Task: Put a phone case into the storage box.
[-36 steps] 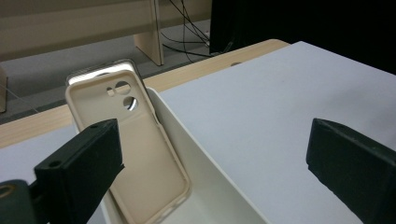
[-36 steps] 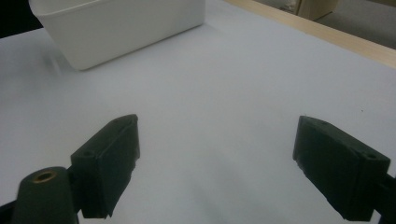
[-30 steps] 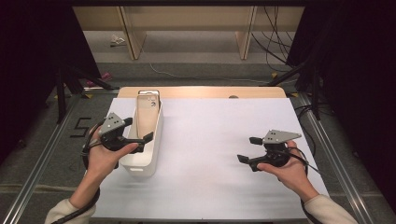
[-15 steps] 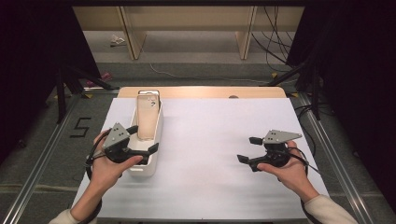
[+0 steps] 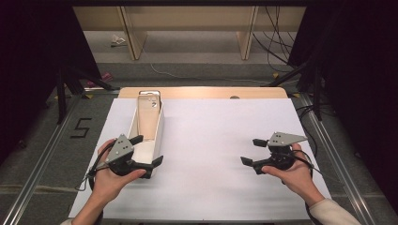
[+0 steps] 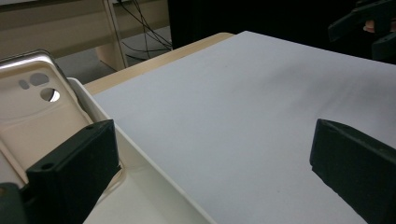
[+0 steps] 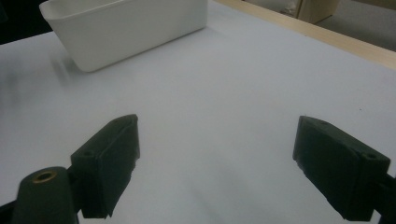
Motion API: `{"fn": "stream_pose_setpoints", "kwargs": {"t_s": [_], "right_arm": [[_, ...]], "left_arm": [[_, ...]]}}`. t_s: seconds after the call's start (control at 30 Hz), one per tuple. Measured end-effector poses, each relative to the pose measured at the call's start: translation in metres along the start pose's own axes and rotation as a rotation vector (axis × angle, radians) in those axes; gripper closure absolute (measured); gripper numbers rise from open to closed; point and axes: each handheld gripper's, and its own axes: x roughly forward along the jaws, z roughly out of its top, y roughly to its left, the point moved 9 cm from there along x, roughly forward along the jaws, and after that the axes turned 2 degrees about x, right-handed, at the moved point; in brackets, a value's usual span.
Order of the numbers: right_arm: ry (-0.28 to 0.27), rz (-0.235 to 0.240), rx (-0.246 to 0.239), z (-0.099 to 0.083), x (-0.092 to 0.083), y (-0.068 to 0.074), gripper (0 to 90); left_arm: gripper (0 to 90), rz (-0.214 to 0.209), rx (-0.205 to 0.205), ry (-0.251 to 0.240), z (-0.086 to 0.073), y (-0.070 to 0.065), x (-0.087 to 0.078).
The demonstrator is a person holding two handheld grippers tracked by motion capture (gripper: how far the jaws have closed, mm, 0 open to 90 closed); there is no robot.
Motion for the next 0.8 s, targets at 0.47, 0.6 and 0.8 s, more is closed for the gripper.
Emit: {"fn": "stream_pose_setpoints", "kwargs": {"t_s": [0.47, 0.6, 0.8], "right_arm": [[-0.003, 0.001, 0.002, -0.005, -0.008, 0.003, 15.6], [-0.006, 0.006, 0.004, -0.005, -0.008, 0.004, 15.6], [0.001, 0.015, -0.002, -0.006, -0.006, 0.008, 15.6]], "left_arm": [[0.0, 0.031, 0.017, 0.026, -0.017, -0.004, -0.008], [0.0, 0.035, 0.029, 0.032, -0.018, -0.004, -0.008], [0.0, 0.045, 0.041, 0.027, -0.016, -0.003, -0.008]]}}
